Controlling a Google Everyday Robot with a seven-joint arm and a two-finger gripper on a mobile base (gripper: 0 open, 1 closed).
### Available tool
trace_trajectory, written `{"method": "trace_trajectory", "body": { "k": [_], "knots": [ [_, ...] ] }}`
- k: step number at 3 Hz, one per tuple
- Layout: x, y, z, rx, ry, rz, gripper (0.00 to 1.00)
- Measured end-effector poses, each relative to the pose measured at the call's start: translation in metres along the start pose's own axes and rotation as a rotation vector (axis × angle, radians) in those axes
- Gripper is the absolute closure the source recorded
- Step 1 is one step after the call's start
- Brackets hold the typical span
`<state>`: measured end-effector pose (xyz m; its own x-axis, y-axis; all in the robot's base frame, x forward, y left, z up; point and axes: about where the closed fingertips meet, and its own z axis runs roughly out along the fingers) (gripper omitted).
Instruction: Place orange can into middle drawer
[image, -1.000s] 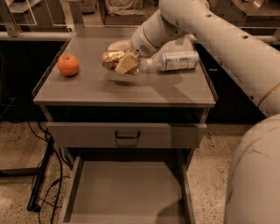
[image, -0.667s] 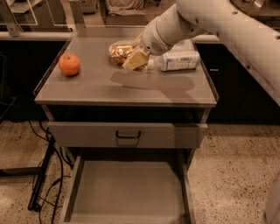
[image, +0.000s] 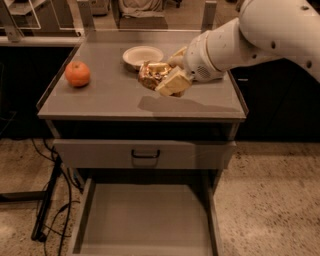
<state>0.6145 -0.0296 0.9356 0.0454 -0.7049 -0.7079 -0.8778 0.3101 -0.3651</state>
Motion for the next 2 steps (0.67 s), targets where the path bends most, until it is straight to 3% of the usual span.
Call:
{"method": "trace_trajectory", "body": {
  "k": [1,2],
  "knots": [
    [0.0336,0.0473,-0.0189,0.032,0.020,0.041,1.00],
    [0.0325,0.0492,-0.0193,0.032,0.018,0.037,1.00]
  ]
}}
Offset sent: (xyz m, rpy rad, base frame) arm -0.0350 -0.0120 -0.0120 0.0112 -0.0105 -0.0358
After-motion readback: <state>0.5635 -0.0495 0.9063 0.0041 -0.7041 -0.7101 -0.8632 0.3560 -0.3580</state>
